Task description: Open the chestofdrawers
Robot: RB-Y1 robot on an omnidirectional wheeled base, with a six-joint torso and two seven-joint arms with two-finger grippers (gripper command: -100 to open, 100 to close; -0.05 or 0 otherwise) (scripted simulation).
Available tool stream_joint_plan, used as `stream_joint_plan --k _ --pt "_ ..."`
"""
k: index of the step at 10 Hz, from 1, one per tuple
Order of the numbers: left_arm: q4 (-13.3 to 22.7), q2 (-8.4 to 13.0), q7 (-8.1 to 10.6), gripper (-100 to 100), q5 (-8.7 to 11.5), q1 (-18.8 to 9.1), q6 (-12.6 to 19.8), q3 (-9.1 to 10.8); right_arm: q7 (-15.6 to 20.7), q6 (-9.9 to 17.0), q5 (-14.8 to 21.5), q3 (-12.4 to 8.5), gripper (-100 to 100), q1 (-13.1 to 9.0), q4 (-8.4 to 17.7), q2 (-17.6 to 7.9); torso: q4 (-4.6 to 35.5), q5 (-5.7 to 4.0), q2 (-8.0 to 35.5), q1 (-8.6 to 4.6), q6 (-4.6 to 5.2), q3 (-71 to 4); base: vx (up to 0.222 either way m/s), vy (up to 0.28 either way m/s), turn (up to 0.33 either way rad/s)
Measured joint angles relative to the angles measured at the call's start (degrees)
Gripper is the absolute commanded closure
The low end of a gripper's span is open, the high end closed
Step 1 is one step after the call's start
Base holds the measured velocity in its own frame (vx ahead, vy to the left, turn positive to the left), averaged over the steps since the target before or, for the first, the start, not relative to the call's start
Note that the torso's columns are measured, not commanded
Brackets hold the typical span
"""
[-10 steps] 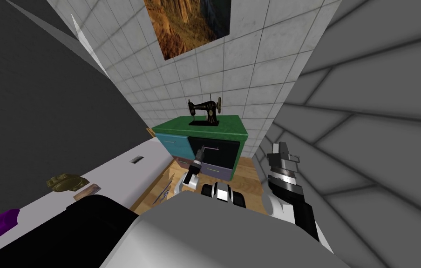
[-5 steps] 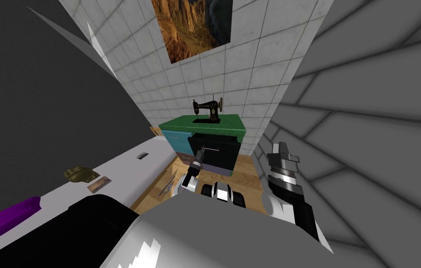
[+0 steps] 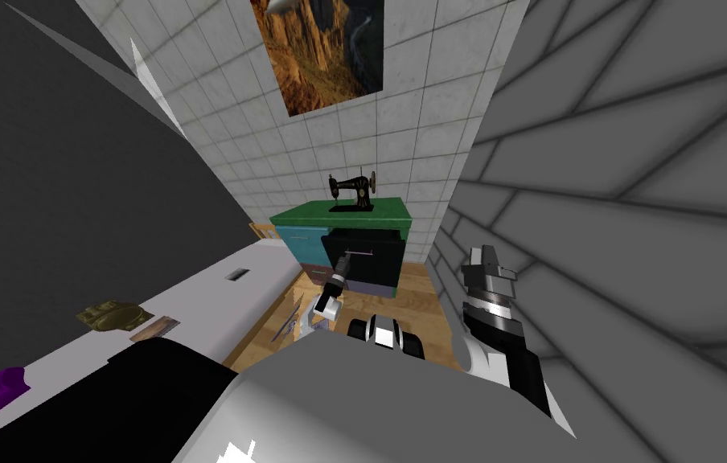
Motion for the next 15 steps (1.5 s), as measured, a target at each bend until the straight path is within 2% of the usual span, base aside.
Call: stream_joint_plan --k 2,3,4,6,8,10,11,12,14,15 --pt "2.7 1.1 -0.29 100 1.2 -2.7 -0.6 0.87 0.0 0.0 0.0 0.0 0 0.0 0.0 0.0 0.1 0.00 0.1 0.12 -0.18 0.1 -0.058 -0.001 0.040" --pt "4.7 0.8 -0.44 100 1.2 -3.7 -0.6 0.94 0.0 0.0 0.0 0.0 0 0.0 0.0 0.0 0.0 0.02 -0.1 0.14 -0.16 0.0 0.011 0.008 -0.007" --pt "5.7 0.8 -0.51 100 1.2 -3.7 -0.7 0.90 0.0 0.0 0.0 0.0 0 0.0 0.0 0.0 0.0 0.01 -0.2 0.13 -0.17 -0.1 -0.115 0.005 -0.331" --pt "8.6 2.8 -1.10 100 3.5 -7.3 -1.7 2.75 0.0 0.0 0.0 0.0 0 0.0 0.0 0.0 0.2 -0.02 0.5 0.04 -0.19 0.3 -0.137 -0.008 -0.076" --pt "12.8 2.9 -1.26 100 3.8 -8.9 -2.9 2.97 0.0 0.0 0.0 0.0 0 0.0 0.0 0.0 0.0 0.00 0.0 0.08 -0.17 0.0 -0.108 -0.013 -0.127" --pt "16.7 4.6 -2.04 100 6.0 -12.4 -4.1 4.73 0.0 0.0 0.0 0.0 0 0.0 0.0 0.0 0.1 -0.01 0.3 0.10 -0.18 0.2 -0.140 -0.007 -0.100" --pt "18.5 4.8 -2.15 100 6.3 -13.7 -3.9 4.98 0.0 0.0 0.0 0.0 0 0.0 0.0 0.0 0.1 0.00 0.0 0.11 -0.19 0.1 -0.028 -0.011 0.016" --pt "19.9 4.9 -2.18 100 6.3 -13.9 -4.0 5.01 0.0 0.0 0.0 0.0 0 0.0 0.0 0.0 0.0 0.00 -0.2 0.10 -0.18 -0.1 -0.143 -0.023 -0.348" --pt "22.7 6.5 -3.07 100 8.5 -17.4 -4.9 6.81 0.0 0.0 0.0 0.0 0 0.0 0.0 0.0 0.1 -0.03 0.4 0.05 -0.21 0.3 -0.134 -0.024 -0.056" --pt "24.7 6.8 -3.05 100 8.8 -18.8 -5.5 6.99 0.0 0.0 0.0 0.0 0 0.0 0.0 0.0 0.1 0.00 0.1 0.12 -0.20 0.1 -0.021 -0.007 0.014"
